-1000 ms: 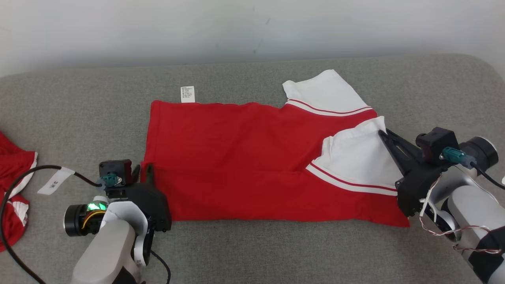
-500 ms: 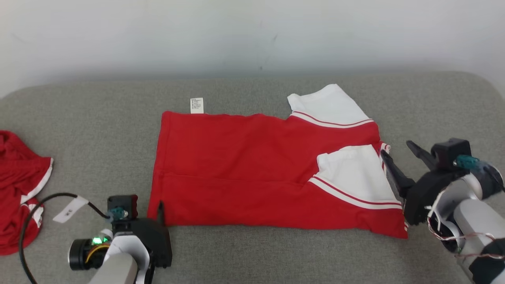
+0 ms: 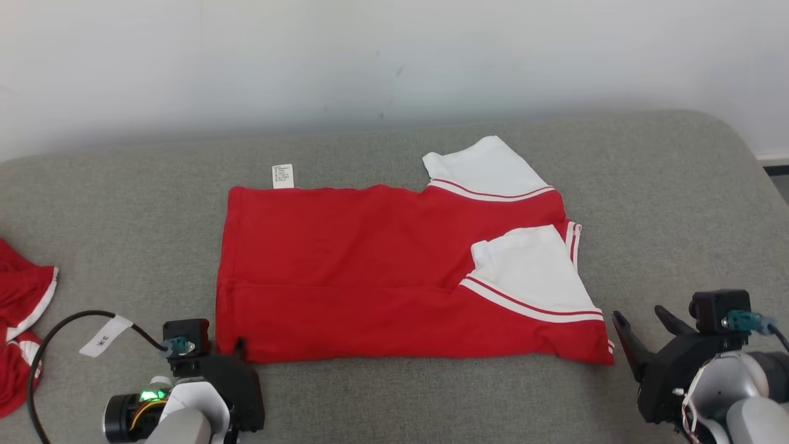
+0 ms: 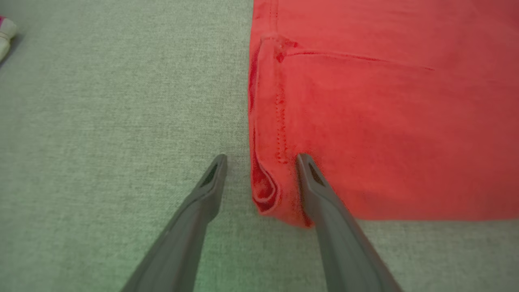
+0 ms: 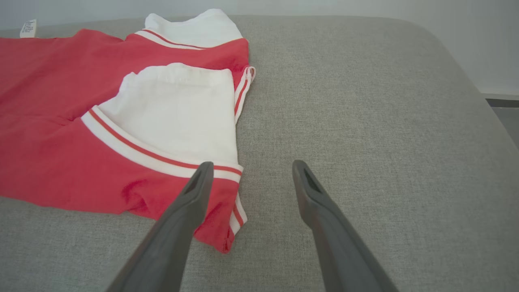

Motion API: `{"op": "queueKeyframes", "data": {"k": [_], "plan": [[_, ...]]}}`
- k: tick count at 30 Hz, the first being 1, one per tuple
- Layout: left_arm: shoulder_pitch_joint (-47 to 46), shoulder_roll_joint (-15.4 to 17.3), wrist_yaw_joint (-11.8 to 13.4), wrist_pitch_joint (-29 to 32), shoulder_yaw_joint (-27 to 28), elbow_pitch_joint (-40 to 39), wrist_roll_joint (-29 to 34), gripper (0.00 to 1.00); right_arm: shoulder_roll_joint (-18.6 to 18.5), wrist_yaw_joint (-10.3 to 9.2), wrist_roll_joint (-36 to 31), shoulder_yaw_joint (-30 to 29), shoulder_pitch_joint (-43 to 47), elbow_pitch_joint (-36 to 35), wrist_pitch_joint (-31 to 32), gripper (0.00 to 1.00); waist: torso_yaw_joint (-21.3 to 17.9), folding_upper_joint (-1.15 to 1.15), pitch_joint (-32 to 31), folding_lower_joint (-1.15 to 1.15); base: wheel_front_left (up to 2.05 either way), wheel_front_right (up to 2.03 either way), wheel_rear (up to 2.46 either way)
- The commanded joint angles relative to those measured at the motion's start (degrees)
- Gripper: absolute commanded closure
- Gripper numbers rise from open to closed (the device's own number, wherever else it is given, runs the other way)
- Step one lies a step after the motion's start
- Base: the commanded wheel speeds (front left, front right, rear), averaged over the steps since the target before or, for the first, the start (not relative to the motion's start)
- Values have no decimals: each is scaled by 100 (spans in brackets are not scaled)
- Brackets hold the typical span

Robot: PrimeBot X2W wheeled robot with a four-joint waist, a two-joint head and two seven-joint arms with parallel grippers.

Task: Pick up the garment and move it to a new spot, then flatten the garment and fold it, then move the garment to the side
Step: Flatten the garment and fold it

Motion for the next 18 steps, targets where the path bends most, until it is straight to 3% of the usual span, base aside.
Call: {"op": "queueKeyframes", "data": {"k": [1, 8, 12, 18], "plan": [[48, -36, 10, 61, -11, 44, -8, 100, 129, 6, -105, -85, 100, -95, 46, 0, -40, 0, 91, 1, 0, 0, 0], [255, -138, 59, -89, 69, -102, -175, 100, 1376, 6, -1101, -1069, 588, -987, 434, 0, 1, 0, 308, 1, 0, 0, 0], [382, -209, 58, -163, 39, -125, -230, 100, 1644, 6, -1523, -1329, 689, -1156, 549, 0, 69, 0, 352, 1, 0, 0, 0], [358, -218, 27, -196, -16, -180, -219, 100, 1717, 6, -1859, -1486, 518, -917, 728, 0, 136, 0, 363, 1, 0, 0, 0]]}}
